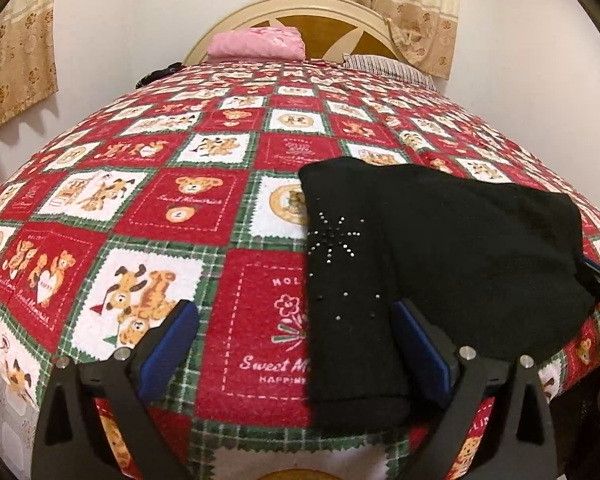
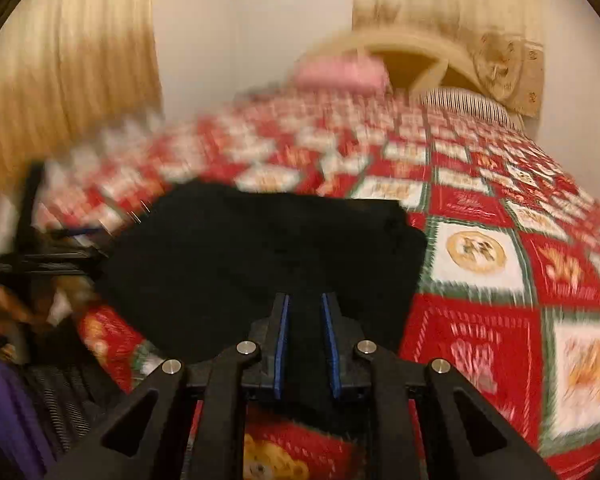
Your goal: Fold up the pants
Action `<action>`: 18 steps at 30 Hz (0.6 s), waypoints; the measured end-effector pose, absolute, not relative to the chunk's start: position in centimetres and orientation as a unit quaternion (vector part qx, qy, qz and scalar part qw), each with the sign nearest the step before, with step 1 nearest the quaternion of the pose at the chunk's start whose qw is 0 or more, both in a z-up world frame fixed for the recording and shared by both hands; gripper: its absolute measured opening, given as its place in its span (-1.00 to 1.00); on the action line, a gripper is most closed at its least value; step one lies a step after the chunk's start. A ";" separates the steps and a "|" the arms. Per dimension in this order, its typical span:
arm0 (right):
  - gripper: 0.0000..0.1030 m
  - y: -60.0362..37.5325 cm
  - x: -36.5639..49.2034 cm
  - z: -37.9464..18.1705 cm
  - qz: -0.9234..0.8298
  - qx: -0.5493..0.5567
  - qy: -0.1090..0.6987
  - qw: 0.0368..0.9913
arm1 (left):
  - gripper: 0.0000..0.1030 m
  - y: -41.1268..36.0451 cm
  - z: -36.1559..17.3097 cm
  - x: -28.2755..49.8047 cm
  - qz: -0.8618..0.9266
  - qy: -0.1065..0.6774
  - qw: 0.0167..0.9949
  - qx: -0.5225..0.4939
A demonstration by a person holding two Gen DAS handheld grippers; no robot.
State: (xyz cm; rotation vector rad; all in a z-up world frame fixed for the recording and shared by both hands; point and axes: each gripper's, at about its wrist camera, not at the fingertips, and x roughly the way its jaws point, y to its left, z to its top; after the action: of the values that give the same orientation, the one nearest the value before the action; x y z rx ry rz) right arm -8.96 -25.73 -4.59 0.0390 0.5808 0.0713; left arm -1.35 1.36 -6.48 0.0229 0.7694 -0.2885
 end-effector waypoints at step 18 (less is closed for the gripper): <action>0.47 -27.3 -13.2 -1.1 -0.007 0.161 0.205 0.965 | 1.00 1.1 -4.5 -1.4 -0.118 0.394 0.910 0.047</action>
State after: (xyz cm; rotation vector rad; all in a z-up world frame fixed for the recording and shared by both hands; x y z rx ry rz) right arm -13.20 -27.26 -1.13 0.3265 0.4151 -0.0132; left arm -1.41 1.13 -4.51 0.0962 0.8131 -0.2424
